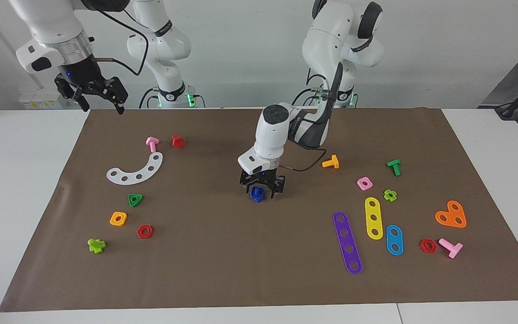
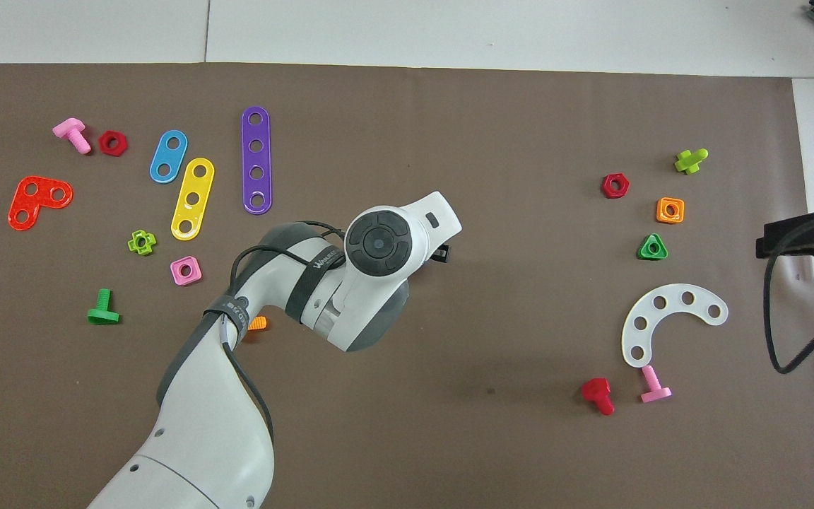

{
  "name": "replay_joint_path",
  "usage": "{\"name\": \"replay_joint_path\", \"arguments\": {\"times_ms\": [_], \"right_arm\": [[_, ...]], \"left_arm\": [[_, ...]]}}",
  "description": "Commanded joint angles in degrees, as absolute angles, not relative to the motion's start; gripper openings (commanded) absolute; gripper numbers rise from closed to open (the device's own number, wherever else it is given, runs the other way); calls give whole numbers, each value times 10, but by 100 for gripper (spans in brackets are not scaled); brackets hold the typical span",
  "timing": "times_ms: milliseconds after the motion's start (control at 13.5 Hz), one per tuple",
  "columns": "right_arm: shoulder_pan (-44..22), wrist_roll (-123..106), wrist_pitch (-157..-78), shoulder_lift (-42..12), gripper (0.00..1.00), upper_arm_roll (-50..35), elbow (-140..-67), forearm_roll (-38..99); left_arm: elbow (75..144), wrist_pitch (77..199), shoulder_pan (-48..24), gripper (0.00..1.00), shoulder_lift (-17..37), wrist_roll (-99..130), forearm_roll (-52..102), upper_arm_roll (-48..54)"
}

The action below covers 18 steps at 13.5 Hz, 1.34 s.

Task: Unscrew and place screws in storage area

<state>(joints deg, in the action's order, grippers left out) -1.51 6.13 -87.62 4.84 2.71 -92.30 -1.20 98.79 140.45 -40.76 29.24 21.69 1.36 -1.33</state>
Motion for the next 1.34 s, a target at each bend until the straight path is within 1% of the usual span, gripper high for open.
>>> {"name": "replay_joint_path", "arguments": {"times_ms": [0, 74, 149, 297, 594, 743, 817, 891, 1189, 1263], "right_arm": [[-12, 47, -881, 58, 100, 25, -931, -10], [-12, 47, -881, 58, 100, 25, -931, -10], [-12, 47, -881, 58, 100, 25, -931, -10], [-12, 47, -881, 58, 100, 25, -931, -10], [-12, 47, -881, 58, 100, 25, -931, -10], [-12, 47, -881, 58, 100, 25, -931, -10], [-12, 47, -881, 58, 100, 25, -931, -10], [-12, 47, -881, 58, 100, 25, -931, -10], [-12, 47, -881, 58, 100, 25, -931, -10], [-12, 47, -881, 58, 100, 25, -931, -10]], "left_arm": [[1011, 1427, -420, 87, 283, 229, 8, -22], [1014, 1427, -421, 84, 282, 229, 8, -23], [1019, 1431, -421, 84, 281, 229, 8, -22], [1017, 1439, -421, 78, 282, 229, 8, -23], [1013, 1444, -421, 77, 283, 229, 7, -24], [1012, 1444, -421, 69, 283, 229, 7, -24], [1012, 1444, -421, 69, 283, 229, 7, -24], [1013, 1443, -421, 64, 283, 229, 7, -24], [1006, 1438, -423, 32, 283, 235, 7, -25], [1005, 1435, -423, 27, 283, 235, 7, -25]]}}
